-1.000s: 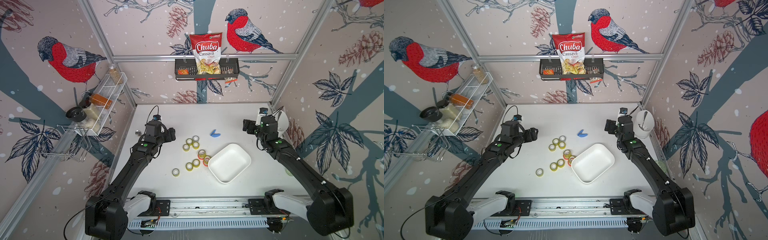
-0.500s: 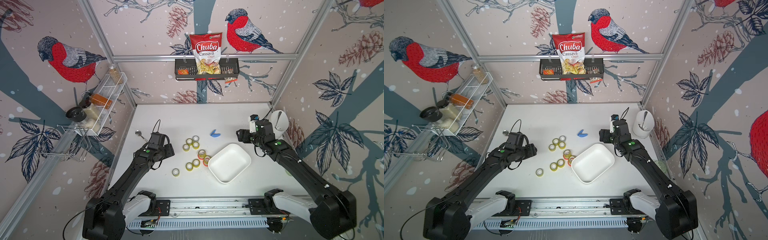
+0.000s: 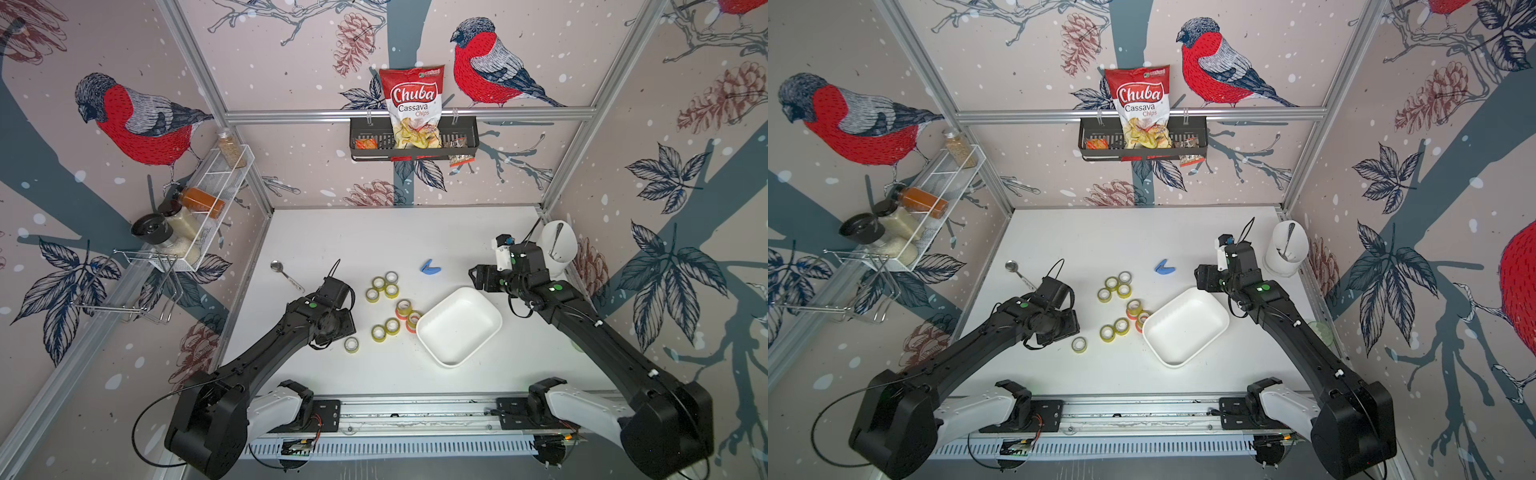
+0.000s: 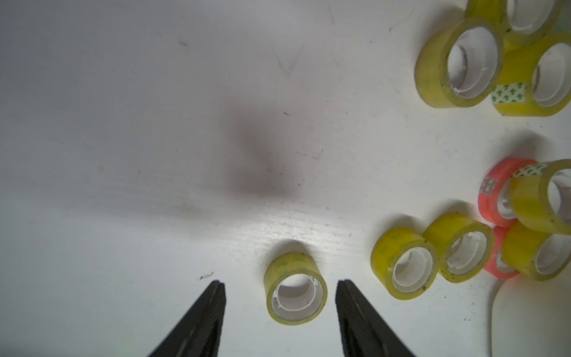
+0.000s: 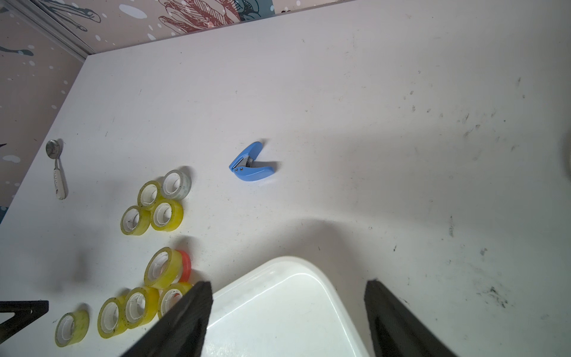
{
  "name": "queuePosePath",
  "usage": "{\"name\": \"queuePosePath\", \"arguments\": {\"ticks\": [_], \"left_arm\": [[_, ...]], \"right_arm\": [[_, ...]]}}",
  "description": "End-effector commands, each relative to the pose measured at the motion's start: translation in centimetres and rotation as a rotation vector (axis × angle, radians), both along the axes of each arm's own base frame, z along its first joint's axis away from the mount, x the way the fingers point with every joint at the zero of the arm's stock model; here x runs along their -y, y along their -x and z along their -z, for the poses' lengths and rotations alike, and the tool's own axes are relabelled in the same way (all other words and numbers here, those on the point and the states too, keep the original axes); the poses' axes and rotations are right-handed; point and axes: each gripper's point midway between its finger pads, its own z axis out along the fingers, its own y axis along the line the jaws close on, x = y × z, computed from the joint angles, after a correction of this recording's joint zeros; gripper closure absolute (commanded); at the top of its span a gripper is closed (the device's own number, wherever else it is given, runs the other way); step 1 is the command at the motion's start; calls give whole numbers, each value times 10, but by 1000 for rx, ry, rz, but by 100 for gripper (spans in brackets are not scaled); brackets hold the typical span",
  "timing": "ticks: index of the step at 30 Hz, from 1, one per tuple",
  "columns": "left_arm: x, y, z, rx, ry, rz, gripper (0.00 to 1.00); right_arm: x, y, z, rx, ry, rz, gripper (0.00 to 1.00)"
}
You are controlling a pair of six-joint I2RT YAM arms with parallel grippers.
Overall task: Put the transparent tape into the storage box
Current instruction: Pick up the tape from the center of the board.
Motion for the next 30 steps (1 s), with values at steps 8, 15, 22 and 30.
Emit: {"name": "queuePosePath", "arguments": {"ticks": [8, 15, 22, 30], "left_arm": [[11, 16, 17, -84, -31, 44, 38], [15, 24, 21, -106, -41, 61, 37], [22, 26, 28, -114, -29, 77, 37], [26, 27, 33, -118, -19, 87, 38]], "right_arm": [[-1, -1, 10, -33, -7, -10, 16], [1, -2, 10, -34, -8, -5, 15], [2, -1, 9, -31, -11, -3, 15], [2, 0, 7, -26, -12, -4, 15]]}}
